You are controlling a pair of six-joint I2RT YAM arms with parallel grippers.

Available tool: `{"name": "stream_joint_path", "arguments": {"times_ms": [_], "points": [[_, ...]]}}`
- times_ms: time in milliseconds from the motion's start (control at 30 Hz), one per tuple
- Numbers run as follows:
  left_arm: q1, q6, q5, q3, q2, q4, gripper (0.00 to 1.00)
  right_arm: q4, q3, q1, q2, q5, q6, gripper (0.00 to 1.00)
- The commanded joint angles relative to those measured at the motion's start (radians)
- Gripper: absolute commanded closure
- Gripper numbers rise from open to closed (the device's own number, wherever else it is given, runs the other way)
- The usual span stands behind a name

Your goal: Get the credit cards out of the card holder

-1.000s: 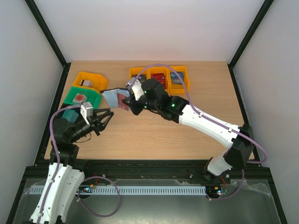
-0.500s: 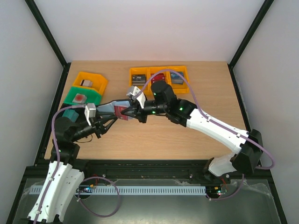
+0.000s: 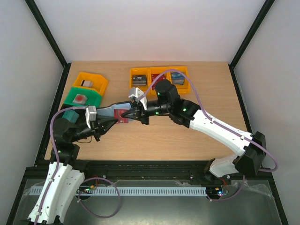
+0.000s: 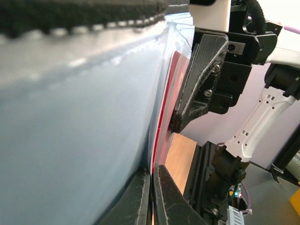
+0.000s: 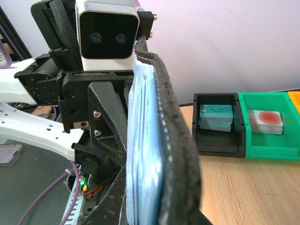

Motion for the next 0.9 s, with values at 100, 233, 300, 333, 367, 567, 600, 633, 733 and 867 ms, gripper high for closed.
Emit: {"name": "stream_joint_path", "arguments": {"times_ms": [100, 233, 300, 333, 367, 567, 600, 633, 733, 867], "points": [[-0.003, 0.004, 0.030, 0.022, -0.028, 0.019, 0.98, 0.064, 0.012, 0.026, 0.000, -0.099, -0.008, 0.88], [0.003, -0.078, -0.008, 0.013, -0.041, 0.084, 0.98, 0.043, -0.003, 0.000, -0.002, -0.110, -0.004, 0.76], [0.011, -0.094, -0.014, 0.009, -0.042, 0.099, 0.98, 0.056, -0.025, -0.027, -0.014, -0.128, 0.013, 0.72], [0.011, -0.094, -0.012, 0.006, -0.044, 0.103, 0.98, 0.073, -0.039, -0.040, -0.023, -0.137, 0.032, 0.71], [0.011, -0.094, -0.012, 0.005, -0.045, 0.105, 0.98, 0.096, -0.056, -0.051, -0.032, -0.146, 0.048, 0.70], [0.011, -0.100, -0.002, 0.003, -0.044, 0.127, 0.98, 0.127, -0.073, -0.066, -0.033, -0.186, 0.077, 0.72], [0.011, -0.101, -0.001, 0.001, -0.044, 0.132, 0.98, 0.127, -0.067, -0.066, -0.029, -0.191, 0.078, 0.81], [0.011, -0.104, -0.001, -0.003, -0.045, 0.135, 0.98, 0.127, -0.064, -0.065, -0.025, -0.193, 0.080, 0.89], [0.011, -0.101, 0.011, -0.010, -0.050, 0.139, 0.98, 0.140, -0.058, -0.066, -0.023, -0.207, 0.087, 0.98], [0.012, -0.102, -0.033, 0.003, -0.053, 0.091, 0.82, 0.141, -0.057, -0.071, -0.029, -0.232, 0.079, 0.98]]}}
